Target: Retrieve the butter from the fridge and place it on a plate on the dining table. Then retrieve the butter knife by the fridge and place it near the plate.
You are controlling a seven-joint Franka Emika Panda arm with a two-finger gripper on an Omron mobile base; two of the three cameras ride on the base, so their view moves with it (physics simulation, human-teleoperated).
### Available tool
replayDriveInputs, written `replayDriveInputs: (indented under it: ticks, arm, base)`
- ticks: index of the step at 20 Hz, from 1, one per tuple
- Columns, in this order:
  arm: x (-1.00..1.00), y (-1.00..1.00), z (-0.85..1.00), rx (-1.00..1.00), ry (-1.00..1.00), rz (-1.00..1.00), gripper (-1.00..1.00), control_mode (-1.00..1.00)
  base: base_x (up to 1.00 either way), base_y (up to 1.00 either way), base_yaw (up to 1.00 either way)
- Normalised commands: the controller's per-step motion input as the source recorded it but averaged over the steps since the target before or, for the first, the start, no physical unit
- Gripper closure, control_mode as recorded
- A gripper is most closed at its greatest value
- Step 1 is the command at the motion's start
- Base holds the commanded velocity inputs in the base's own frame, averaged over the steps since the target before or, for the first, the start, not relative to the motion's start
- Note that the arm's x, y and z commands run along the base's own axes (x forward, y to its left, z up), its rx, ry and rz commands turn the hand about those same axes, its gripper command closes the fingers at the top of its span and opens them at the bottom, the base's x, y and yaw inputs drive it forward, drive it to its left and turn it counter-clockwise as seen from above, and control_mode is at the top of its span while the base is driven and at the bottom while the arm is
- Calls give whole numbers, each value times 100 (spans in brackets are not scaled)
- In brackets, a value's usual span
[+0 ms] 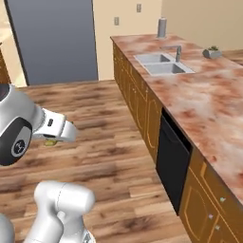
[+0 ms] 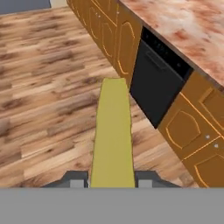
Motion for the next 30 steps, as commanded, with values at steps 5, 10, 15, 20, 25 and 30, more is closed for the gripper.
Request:
replayDriveInputs:
  ticks: [5, 10, 15, 20, 25, 30]
  arm:
    - [0, 0, 0, 0, 0, 0, 100, 100]
    - [0, 0, 0, 0, 0, 0, 100, 100]
    - [0, 0, 0, 0, 0, 0, 100, 100]
    - [0, 0, 0, 0, 0, 0, 100, 100]
    - [0, 0, 0, 0, 0, 0, 100, 100]
    - [0, 0, 0, 0, 0, 0, 100, 100]
  base:
    - [-21, -73, -66]
    - [-18, -65, -68]
    - [-22, -55, -70]
    - [-11, -65, -68]
    - [-4, -86, -51]
    - [18, -91, -48]
